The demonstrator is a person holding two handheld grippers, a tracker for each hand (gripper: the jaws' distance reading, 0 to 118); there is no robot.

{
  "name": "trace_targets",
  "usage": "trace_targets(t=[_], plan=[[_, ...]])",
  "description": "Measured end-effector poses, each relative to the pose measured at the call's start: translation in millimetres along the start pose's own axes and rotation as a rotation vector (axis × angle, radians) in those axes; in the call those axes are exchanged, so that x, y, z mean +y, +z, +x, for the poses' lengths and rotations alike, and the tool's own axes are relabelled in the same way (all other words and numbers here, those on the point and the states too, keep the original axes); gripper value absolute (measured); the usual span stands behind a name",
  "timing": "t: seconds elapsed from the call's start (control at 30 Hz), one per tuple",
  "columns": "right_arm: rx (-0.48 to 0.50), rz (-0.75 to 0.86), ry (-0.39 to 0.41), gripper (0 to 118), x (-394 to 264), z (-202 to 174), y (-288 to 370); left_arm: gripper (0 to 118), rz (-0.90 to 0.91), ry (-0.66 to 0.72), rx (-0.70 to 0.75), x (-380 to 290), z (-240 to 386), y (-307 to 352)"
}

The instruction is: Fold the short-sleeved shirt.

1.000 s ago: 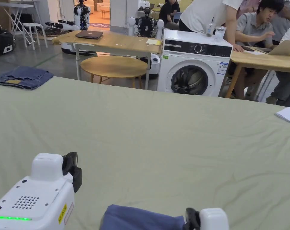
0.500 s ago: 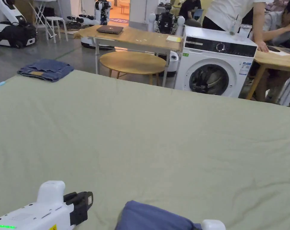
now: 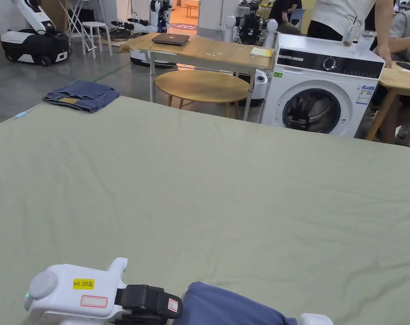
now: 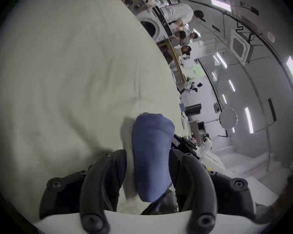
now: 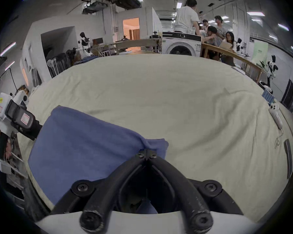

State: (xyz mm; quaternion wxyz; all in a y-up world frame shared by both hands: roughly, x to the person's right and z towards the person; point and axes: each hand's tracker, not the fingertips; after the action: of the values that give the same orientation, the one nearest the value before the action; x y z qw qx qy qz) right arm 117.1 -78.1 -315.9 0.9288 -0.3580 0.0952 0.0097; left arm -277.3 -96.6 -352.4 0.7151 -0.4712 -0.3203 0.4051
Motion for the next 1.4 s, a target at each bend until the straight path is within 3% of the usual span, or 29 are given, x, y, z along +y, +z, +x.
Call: trace_targets(t=[0.13, 0.27, 0.57, 0.83, 0.97, 1.1, 1.4], plan=[[0.001, 0.0, -0.002, 0, 0.0, -0.2, 0.8, 51, -0.045, 0.002, -0.085, 3.8, -3.3, -15.8], [0.002, -0.002, -0.004, 0, 1.0, -0.7, 1.7, 51, -0.089, -0.015, -0.01, 7.9, -5.4, -30.3], [-0.003, 0.001, 0.006, 0, -0.3, -1.3, 2.1, 50, -0.104, 0.05, -0.096, 9.5, -19.5, -35.7], [-0.003, -0.002, -0.001, 0, -1.1, -0.3, 1.3, 50, -0.135, -0.058, 0.025, 8.3, 3.0, -38.8], [-0.001, -0.003, -0.008, 0, -0.7, -0.1, 0.6, 40, -0.143, -0.053, 0.054, 8.6, 1.8, -43.8], [-0.002, -0.002, -0.008, 0, -0.9, -0.3, 0.7, 22, -0.125, -0.039, 0.062, 3.3, 0.2, -47.5], [0.012, 0.037, -0.01, 0, -1.3, 2.3, 8.7, 14, -0.069, -0.029, 0.03, -8.5, 11.5, -30.9]])
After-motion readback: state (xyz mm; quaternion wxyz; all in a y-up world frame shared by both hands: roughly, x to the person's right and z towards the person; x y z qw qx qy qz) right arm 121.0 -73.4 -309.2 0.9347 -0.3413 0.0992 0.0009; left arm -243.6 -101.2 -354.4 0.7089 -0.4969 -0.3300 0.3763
